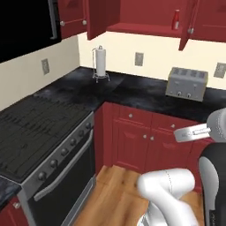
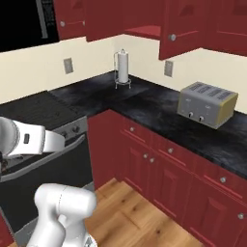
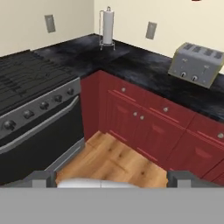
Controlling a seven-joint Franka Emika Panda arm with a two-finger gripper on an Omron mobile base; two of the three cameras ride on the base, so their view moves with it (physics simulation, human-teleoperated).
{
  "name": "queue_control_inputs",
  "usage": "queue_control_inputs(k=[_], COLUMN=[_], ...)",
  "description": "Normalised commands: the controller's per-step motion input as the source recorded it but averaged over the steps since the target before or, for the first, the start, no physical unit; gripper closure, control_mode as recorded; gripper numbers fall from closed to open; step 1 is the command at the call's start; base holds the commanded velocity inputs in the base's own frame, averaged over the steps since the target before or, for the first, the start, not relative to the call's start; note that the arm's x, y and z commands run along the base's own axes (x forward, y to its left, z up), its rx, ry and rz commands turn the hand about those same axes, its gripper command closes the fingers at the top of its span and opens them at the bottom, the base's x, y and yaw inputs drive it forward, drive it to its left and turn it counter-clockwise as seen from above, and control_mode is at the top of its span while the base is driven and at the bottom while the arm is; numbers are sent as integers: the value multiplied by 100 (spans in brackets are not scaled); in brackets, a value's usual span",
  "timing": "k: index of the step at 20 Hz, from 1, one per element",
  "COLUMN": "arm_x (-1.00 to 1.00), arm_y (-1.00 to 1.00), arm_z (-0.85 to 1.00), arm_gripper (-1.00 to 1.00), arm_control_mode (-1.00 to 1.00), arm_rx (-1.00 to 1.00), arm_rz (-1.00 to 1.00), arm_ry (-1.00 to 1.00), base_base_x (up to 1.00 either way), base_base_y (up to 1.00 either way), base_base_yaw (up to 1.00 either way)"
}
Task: Take 2 condiments from the cabinet and move them on the counter near the stove.Make sure the condiments are lined up with each other, next to each other.
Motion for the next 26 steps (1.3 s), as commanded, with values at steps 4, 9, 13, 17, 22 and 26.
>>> queue_control_inputs(k=[4, 9, 13, 17, 22, 26], arm_x=[0, 0, 0, 0, 0, 0], arm_y=[0, 0, 0, 0, 0, 0], arm_z=[0, 0, 0, 0, 0, 0], arm_gripper=[-100, -100, -100, -100, -100, -100], arm_control_mode=[100, 100, 100, 100, 100, 100], arm_rx=[0, 0, 0, 0, 0, 0], arm_rz=[0, 0, 0, 0, 0, 0], arm_ry=[0, 0, 0, 0, 0, 0], base_base_x=[74, 93, 88, 62, 9, 1], base_base_y=[0, 0, 4, 3, 0, 8], base_base_yaw=[-17, -8, -6, -8, -29, -45])
